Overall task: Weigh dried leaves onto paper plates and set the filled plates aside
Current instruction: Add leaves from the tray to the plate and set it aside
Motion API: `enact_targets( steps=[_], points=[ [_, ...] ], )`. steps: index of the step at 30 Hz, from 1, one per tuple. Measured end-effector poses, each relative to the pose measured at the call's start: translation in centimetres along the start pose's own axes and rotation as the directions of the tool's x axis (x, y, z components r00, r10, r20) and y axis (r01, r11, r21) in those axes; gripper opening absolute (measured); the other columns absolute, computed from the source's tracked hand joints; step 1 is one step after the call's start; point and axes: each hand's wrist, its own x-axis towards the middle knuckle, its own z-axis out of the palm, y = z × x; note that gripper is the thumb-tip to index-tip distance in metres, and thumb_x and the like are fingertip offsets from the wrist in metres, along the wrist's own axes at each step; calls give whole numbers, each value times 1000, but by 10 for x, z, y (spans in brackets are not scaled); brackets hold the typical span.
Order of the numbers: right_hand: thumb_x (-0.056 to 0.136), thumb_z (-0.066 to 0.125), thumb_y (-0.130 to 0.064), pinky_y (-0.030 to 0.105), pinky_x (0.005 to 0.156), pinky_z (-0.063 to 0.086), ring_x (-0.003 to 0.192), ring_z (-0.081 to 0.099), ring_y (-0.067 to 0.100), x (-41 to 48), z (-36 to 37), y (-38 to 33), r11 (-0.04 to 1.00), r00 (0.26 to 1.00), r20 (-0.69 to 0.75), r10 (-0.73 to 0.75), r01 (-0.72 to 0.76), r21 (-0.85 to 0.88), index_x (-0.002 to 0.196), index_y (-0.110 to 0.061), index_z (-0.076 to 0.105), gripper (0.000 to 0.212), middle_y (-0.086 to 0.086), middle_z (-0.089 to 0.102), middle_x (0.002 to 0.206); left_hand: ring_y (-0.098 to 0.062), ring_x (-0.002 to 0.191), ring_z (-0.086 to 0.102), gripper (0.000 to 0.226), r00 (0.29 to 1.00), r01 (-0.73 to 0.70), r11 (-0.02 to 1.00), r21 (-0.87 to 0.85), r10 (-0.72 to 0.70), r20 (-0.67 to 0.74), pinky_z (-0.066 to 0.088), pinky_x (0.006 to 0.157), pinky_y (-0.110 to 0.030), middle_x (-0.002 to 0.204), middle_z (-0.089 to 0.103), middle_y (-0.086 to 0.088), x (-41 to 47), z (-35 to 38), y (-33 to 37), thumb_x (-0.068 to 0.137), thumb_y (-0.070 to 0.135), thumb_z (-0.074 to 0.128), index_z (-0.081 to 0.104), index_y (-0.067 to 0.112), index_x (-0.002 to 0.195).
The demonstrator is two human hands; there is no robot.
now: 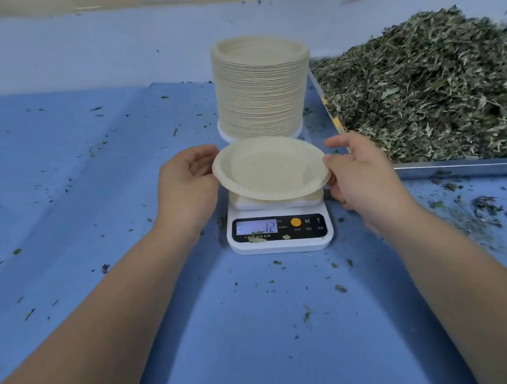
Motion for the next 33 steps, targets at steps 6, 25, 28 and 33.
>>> enact_targets(
  steps=[6,25,28,33],
  points=[
    [104,43,-37,27,63,48,72,65,13,-3,-4,5,930,986,22,-164,162,-330,120,-34,47,17,8,69,77,3,107,68,58,998,45,995,83,-48,32,54,102,-25,109,71,14,2,-1,-10,84,-19,42,67,16,123],
    [97,53,-21,33,79,39,104,53,25,2,-24,10,727,900,-118,-420,255,-638,121,-13,58,26,-1,65,109,-8,104,72,22,978,207,936,-285,-200,52,57,95,-29,113,75,5,2,2,-6,101,27,49,71,24,105],
    [100,48,-27,39,77,45,98,56,35,16,-25,10,678,899,-113,-423,232,-698,122,-9,57,30,8,66,111,-8,103,72,22,981,194,943,-272,-183,65,56,93,-29,115,74,5,-1,4,-4,97,30,51,72,26,100],
    [100,29,-63,49,84,44,107,56,39,44,-35,2,415,981,-37,-191,47,-909,126,-11,51,62,18,61,117,-18,105,71,23,979,202,953,-226,-193,61,56,93,-33,110,74,0,-3,6,0,94,28,49,71,27,87]
  ],
)
